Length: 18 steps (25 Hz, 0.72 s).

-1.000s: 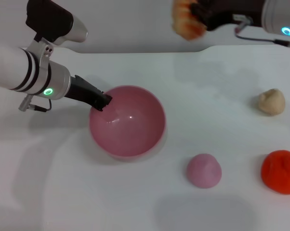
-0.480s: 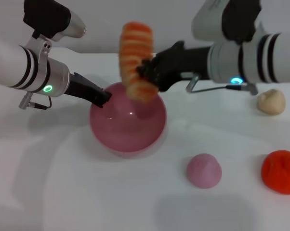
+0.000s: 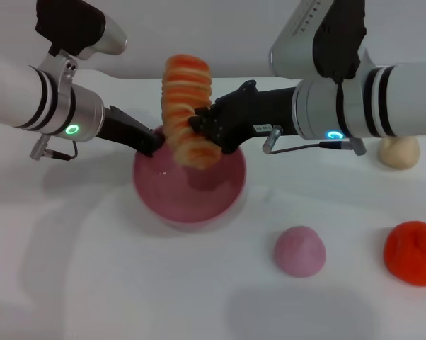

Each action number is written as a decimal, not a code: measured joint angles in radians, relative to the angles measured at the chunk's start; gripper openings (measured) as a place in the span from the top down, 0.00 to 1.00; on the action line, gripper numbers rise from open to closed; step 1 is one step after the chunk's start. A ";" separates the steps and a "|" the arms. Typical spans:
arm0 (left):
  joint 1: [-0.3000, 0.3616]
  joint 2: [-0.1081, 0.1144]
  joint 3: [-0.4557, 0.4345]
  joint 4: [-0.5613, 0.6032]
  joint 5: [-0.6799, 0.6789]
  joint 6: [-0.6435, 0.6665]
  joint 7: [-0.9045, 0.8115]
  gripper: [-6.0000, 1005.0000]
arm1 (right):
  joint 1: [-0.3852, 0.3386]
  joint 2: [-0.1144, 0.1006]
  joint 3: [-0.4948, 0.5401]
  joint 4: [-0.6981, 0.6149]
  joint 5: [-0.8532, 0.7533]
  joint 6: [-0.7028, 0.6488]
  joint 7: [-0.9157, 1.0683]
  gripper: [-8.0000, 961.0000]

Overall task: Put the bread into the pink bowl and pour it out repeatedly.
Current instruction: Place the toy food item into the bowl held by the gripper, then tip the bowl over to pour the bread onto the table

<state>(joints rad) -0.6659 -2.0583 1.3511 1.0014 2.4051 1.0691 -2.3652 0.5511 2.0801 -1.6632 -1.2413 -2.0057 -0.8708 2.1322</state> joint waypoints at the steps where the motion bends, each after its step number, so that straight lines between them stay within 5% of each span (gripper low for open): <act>1: 0.000 0.000 -0.001 -0.001 0.000 0.000 -0.005 0.95 | 0.002 0.000 0.002 0.004 0.000 0.001 0.000 0.90; 7: 0.001 0.000 -0.001 -0.001 0.000 0.000 -0.010 0.95 | -0.003 -0.001 0.000 0.007 0.000 0.028 -0.027 0.88; 18: -0.003 0.000 0.004 -0.009 0.000 -0.034 -0.011 0.95 | -0.074 0.005 0.014 -0.092 0.032 0.165 -0.115 0.43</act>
<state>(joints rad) -0.6691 -2.0583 1.3556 0.9925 2.4053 1.0352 -2.3762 0.4767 2.0856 -1.6490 -1.3329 -1.9737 -0.7062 2.0170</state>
